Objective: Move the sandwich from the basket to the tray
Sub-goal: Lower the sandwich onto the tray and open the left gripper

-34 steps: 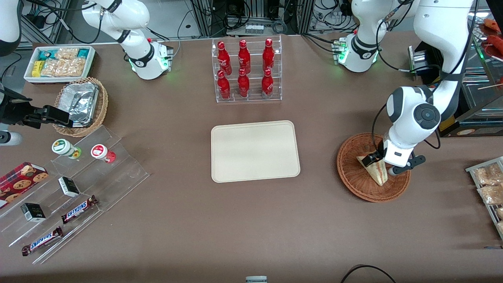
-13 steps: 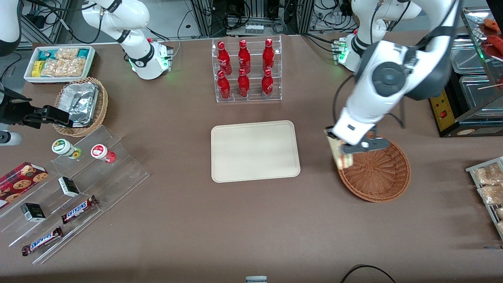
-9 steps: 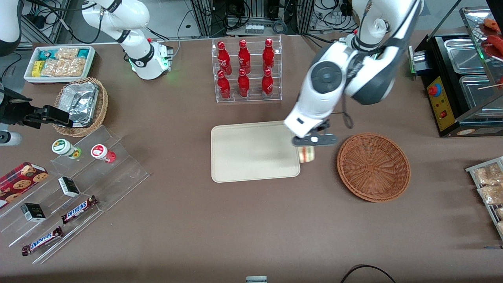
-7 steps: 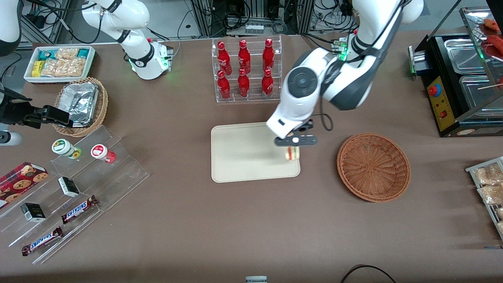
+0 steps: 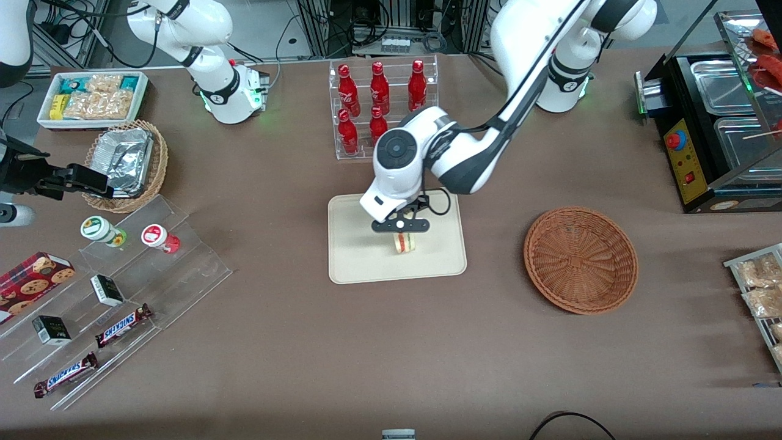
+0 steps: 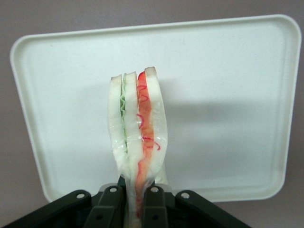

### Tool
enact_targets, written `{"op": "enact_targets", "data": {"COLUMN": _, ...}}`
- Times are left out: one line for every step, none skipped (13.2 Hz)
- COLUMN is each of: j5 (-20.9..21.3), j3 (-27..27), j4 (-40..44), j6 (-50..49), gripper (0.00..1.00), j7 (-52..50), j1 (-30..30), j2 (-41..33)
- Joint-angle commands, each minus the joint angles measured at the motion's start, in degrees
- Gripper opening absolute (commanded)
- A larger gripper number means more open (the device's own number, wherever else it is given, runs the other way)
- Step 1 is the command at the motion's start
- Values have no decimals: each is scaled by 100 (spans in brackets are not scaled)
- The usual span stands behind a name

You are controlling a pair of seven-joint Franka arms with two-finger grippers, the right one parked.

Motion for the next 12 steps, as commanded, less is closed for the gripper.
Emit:
{"op": "enact_targets", "data": {"j5": 222, "j3": 71, "j4": 232, "j6": 296, "gripper": 14, "j7": -314, "j1": -201, "j2": 370}}
{"op": "enact_targets", "data": {"j5": 230, "j3": 71, "j4": 214, "j6": 385, "gripper": 14, "j7": -314, "j1": -202, "j2": 432}}
{"op": "enact_targets", "data": {"j5": 230, "j3": 71, "j4": 205, "j6": 394, "gripper": 14, "j7": -314, "j1": -202, "j2": 476}}
{"op": "enact_targets", "data": {"j5": 239, "j3": 71, "j4": 197, "j6": 394, "gripper": 14, "j7": -314, "j1": -202, "j2": 494}}
{"op": "enact_targets", "data": {"j5": 265, "j3": 71, "j4": 188, "j6": 394, "gripper": 15, "j7": -314, "j1": -210, "j2": 494}}
{"op": "enact_targets", "data": {"j5": 283, "j3": 71, "j4": 179, "j6": 394, "gripper": 25, "j7": -314, "j1": -210, "j2": 503}}
{"op": "enact_targets", "data": {"j5": 283, "j3": 71, "j4": 162, "j6": 394, "gripper": 51, "j7": -297, "j1": -210, "j2": 512}}
{"op": "enact_targets", "data": {"j5": 301, "j3": 71, "j4": 161, "j6": 394, "gripper": 83, "j7": -270, "j1": -210, "j2": 512}}
{"op": "enact_targets", "data": {"j5": 344, "j3": 71, "j4": 161, "j6": 377, "gripper": 100, "j7": -279, "j1": -210, "j2": 503}}
{"op": "enact_targets", "data": {"j5": 345, "j3": 71, "j4": 170, "j6": 342, "gripper": 100, "j7": -288, "j1": -202, "j2": 477}}
{"op": "enact_targets", "data": {"j5": 345, "j3": 71, "j4": 170, "j6": 333, "gripper": 100, "j7": -279, "j1": -193, "j2": 442}}
{"op": "enact_targets", "data": {"j5": 345, "j3": 80, "j4": 188, "j6": 316, "gripper": 100, "j7": -288, "j1": -149, "j2": 381}}
